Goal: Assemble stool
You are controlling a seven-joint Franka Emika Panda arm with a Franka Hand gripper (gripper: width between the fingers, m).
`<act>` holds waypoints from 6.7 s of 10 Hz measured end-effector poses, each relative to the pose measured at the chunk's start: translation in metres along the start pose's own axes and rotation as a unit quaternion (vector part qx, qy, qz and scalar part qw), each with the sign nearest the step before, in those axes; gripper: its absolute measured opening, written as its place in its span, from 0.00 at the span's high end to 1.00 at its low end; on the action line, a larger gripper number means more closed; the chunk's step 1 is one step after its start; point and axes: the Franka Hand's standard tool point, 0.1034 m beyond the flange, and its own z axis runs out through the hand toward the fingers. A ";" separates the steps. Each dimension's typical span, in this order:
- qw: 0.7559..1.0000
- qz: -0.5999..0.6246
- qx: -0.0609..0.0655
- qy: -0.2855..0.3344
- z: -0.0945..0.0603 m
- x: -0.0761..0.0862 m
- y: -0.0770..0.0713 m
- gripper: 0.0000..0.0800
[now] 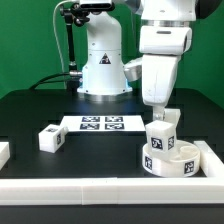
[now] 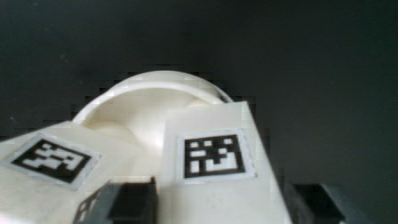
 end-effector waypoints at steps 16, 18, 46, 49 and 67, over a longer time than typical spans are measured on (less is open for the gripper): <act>0.817 0.576 0.004 0.026 0.003 -0.011 0.005 0.57; 0.775 0.631 0.010 0.029 0.003 -0.010 0.005 0.57; 0.079 0.990 0.114 0.016 -0.009 0.022 -0.002 0.25; 0.160 0.980 0.117 0.033 -0.021 0.021 0.003 0.19; 0.849 0.524 0.017 0.067 -0.026 0.034 0.003 0.19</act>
Offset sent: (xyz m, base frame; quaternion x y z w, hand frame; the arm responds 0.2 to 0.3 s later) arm -0.0054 -0.0005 -0.0017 0.0193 0.0228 0.2345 0.9716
